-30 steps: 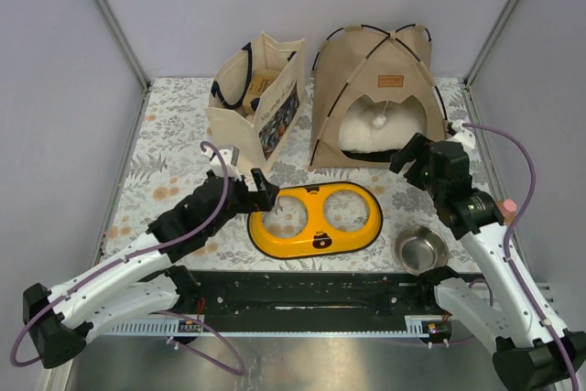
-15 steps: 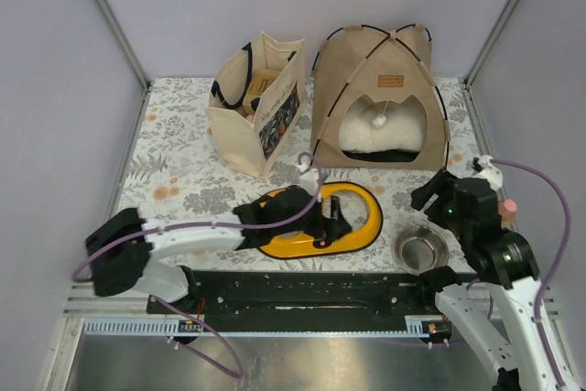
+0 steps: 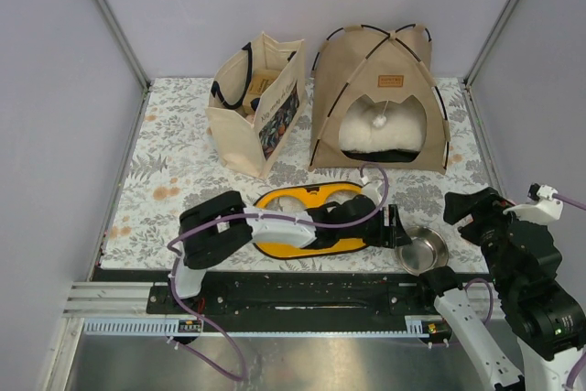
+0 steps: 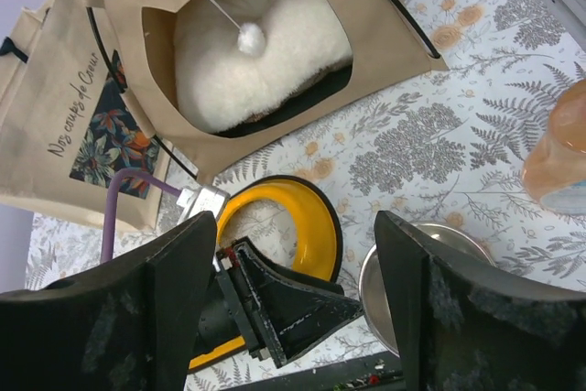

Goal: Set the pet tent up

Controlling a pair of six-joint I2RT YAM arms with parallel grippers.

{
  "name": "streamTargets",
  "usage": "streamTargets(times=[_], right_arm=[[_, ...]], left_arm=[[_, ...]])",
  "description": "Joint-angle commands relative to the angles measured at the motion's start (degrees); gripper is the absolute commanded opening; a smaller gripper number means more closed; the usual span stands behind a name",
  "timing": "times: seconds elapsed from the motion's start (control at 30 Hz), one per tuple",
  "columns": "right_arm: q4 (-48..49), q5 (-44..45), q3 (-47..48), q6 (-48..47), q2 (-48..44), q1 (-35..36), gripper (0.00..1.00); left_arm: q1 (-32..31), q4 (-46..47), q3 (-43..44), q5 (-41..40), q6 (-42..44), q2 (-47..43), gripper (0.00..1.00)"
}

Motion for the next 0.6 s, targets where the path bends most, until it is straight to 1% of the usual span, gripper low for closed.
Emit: streamTargets(times=[0.0, 0.03, 0.07, 0.2, 0.3, 0.4, 0.57], right_arm=[[-2.31, -0.44, -1.12, -1.59, -1.92, -0.21, 0.79], [-2.31, -1.14, -1.56, -1.76, -2.45, -0.21, 0.79], [-2.40, -2.20, -1.91, -1.85, -2.72, -0.21, 0.79], [-2.66, -4.31, -3.14, -2.99, -3.95, -0.03, 0.80], [-2.31, -5.45, -3.84, -2.90, -4.83, 0.50, 0.80], [-1.70, -6.86, -4.20, -2.55, -5.62, 0.58, 0.80], [-1.35, -8.71, -4.98, -2.20, -5.97, 1.46, 0.80]], left_arm=[[-1.86, -5.42, 6.83, -4.18, -2.65, 3.43, 0.69], [-2.21, -8.14, 8.15, -4.62, -2.48, 4.04, 0.68], [-2.47, -9.38, 8.51, -7.23, -2.21, 4.66, 0.67], [-3.70, -17.81, 14.39, -10.85, -1.95, 8.26, 0.64], [-4.67, -22.66, 16.42, -15.33, -2.30, 9.50, 0.63], [-5.02, -23.81, 16.87, -16.05, -3.09, 9.59, 0.62], [-5.90, -22.23, 14.50, -18.07, -2.91, 5.73, 0.63]])
